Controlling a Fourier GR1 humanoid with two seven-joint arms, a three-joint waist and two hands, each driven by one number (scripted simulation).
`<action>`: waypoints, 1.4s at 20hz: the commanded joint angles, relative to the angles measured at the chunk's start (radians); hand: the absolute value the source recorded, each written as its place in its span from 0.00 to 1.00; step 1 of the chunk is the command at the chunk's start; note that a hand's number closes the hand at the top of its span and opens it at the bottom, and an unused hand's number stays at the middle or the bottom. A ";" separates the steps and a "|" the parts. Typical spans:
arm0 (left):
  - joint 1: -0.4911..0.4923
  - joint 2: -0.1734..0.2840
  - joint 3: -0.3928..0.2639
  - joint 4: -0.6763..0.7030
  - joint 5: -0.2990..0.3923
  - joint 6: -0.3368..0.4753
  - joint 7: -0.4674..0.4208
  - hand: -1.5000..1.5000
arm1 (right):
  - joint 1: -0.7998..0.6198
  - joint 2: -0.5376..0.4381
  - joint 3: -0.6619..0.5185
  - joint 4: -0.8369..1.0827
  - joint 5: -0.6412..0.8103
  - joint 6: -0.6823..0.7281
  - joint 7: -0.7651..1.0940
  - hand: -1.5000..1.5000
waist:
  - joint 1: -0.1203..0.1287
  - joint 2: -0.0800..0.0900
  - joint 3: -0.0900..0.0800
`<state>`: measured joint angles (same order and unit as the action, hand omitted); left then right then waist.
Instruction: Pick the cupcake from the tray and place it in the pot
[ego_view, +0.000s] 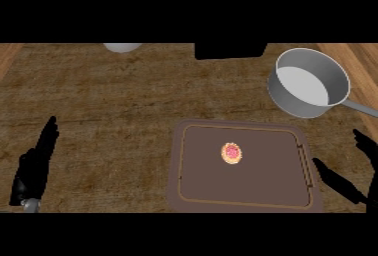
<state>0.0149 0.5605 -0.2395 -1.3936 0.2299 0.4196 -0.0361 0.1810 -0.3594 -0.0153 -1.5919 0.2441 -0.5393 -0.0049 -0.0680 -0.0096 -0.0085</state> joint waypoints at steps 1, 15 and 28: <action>0.031 0.012 -0.003 -0.030 0.015 -0.025 0.024 0.50 | 0.175 0.136 0.110 -0.132 0.220 -0.233 0.047 0.00 | 0.025 -0.002 0.003; -0.035 0.048 0.020 -0.080 0.031 -0.100 0.081 0.50 | 0.041 0.145 0.333 -0.470 0.672 0.395 0.930 0.00 | 0.100 0.018 0.003; -0.064 0.033 0.024 -0.100 0.015 -0.102 0.141 0.50 | -0.379 0.331 0.280 -0.224 0.445 0.850 1.342 0.00 | 0.090 0.014 0.008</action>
<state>-0.0240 0.5927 -0.2206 -1.4755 0.2372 0.3284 0.0563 -0.0587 -0.0843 0.3080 -1.9002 0.7376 0.1744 1.1342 0.0297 0.0061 -0.0027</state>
